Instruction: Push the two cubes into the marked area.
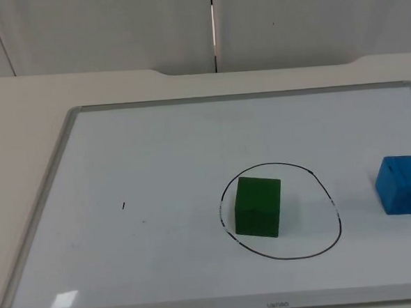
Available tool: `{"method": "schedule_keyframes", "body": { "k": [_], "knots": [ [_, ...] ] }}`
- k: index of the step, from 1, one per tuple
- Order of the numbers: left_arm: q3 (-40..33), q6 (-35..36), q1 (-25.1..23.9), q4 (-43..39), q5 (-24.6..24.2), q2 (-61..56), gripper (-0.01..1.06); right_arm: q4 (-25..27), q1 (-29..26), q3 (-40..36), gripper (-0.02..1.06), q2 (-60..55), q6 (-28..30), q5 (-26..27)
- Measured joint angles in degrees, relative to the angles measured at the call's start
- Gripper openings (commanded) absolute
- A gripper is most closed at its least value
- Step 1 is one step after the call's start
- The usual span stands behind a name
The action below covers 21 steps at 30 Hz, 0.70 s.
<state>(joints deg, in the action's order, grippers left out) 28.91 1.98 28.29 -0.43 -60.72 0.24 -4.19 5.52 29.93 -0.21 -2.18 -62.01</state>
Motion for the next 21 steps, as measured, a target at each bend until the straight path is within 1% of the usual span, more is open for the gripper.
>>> {"method": "schedule_keyframes", "body": {
  "k": [1,2,3,5,6,7,8,10,12,13,18,19,21],
  "knots": [
    [-0.34,0.00,0.00,0.00,-0.73,0.00,0.00,-0.14,0.00,0.00,0.34,-0.15,-0.43,0.12],
    [-0.34,0.00,0.00,0.00,-0.73,0.00,0.00,-0.14,0.00,0.00,0.25,-0.15,-0.43,0.12],
    [-0.34,0.00,0.00,0.00,-0.73,0.00,0.00,-0.28,0.00,0.20,0.25,-1.00,-0.61,0.58],
    [-0.34,0.00,0.00,0.00,-0.73,0.00,0.00,-0.28,0.00,0.62,0.05,-3.19,-0.71,1.52],
    [-0.34,0.00,0.00,0.00,-0.76,0.00,0.00,-0.37,0.00,0.72,0.00,-4.85,-0.71,2.52],
    [-0.34,0.00,0.00,0.00,-0.87,0.00,0.00,-0.37,0.00,0.76,0.00,-7.00,-0.74,3.90],
    [-0.34,0.00,0.00,0.00,-0.87,0.00,0.00,-0.37,0.00,0.76,0.00,-7.00,-0.74,3.90],
    [-0.34,0.00,0.00,-0.09,-0.87,0.00,0.00,-0.08,0.00,0.76,0.00,-11.53,-0.84,6.33],
    [-0.34,0.00,0.00,-0.09,-0.87,0.00,0.00,0.85,0.00,0.76,0.00,-18.75,-0.84,9.46],
    [-0.34,0.00,0.00,-0.09,-0.87,0.00,0.00,0.85,0.00,0.76,0.00,-18.75,-0.84,9.46],
    [-0.34,0.00,0.00,-0.22,-0.87,0.00,0.00,2.32,0.00,0.76,0.00,-33.84,-2.21,14.03],
    [-0.34,0.00,0.00,-0.22,-0.87,0.00,0.00,2.32,0.00,0.76,0.00,-33.84,-2.21,14.03],
    [-0.34,0.00,0.00,-0.22,-0.87,0.00,0.00,3.25,0.00,0.76,0.00,-40.22,-2.54,16.27]
  ]
}}
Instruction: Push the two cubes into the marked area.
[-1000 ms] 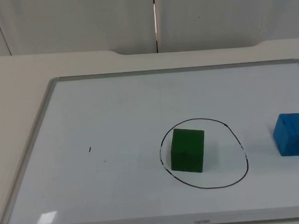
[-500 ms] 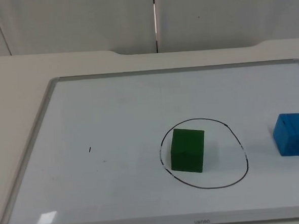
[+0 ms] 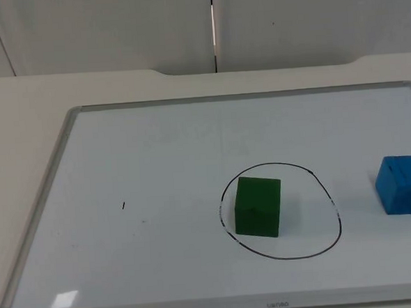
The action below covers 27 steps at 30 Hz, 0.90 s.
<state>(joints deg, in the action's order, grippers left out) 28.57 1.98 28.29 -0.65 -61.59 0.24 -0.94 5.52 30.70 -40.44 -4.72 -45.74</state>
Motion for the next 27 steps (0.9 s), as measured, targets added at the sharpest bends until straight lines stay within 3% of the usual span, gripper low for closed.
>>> {"method": "schedule_keyframes", "body": {
  "k": [10,16,21,27],
  "knots": [
    [0.00,-0.12,0.00,0.00,0.00,0.00,0.00,1.54,0.00,1.95,0.00,-22.01,-0.21,11.69],
    [0.00,-0.12,0.00,0.00,0.00,0.00,0.00,1.54,0.00,3.27,0.00,-28.25,-0.33,18.51],
    [0.00,-0.12,0.00,0.00,0.00,0.00,0.00,1.54,0.00,3.40,0.00,-34.21,-1.25,27.23],
    [0.00,-0.12,0.00,0.00,0.00,0.00,0.00,1.64,0.00,3.40,0.00,-39.86,-1.73,32.77]
  ]
}}
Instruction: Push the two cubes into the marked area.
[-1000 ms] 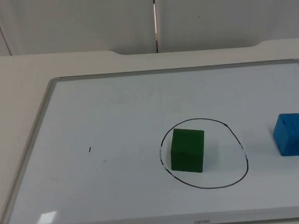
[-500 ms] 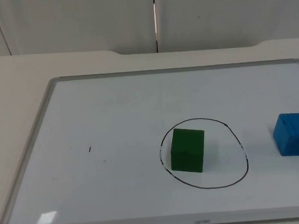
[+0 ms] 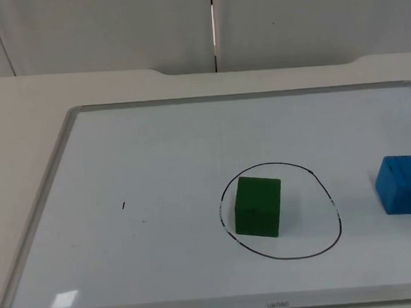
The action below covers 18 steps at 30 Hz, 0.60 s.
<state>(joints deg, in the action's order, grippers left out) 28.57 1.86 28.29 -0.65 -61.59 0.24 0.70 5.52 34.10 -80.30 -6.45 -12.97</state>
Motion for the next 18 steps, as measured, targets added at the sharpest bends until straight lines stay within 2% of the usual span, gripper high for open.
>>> {"method": "schedule_keyframes", "body": {
  "k": [10,18],
  "knots": [
    [0.00,0.00,0.00,0.00,0.00,0.00,0.00,0.00,0.00,0.12,0.00,-7.85,-0.23,8.72],
    [0.00,0.00,0.00,0.00,-0.03,0.00,0.00,0.00,0.00,3.48,0.00,-13.78,-0.23,9.32]
  ]
}}
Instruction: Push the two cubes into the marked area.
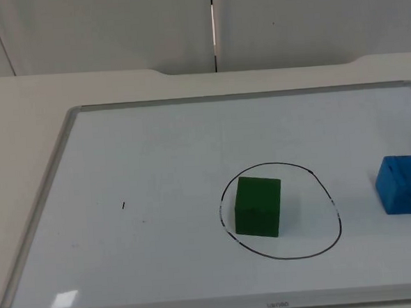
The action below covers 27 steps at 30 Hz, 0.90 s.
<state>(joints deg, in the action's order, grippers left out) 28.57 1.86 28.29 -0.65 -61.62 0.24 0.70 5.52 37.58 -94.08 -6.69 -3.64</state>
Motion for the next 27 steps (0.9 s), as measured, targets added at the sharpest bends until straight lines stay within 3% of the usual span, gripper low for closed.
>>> {"method": "schedule_keyframes", "body": {
  "k": [13,27],
  "knots": [
    [0.00,-0.12,0.00,-0.48,0.00,0.00,0.00,1.03,0.00,7.31,0.00,-7.07,-0.12,-7.45],
    [0.00,-0.12,0.00,-0.84,-0.11,0.00,0.00,2.19,0.00,7.99,0.00,-10.72,-0.20,-7.90]
  ]
}}
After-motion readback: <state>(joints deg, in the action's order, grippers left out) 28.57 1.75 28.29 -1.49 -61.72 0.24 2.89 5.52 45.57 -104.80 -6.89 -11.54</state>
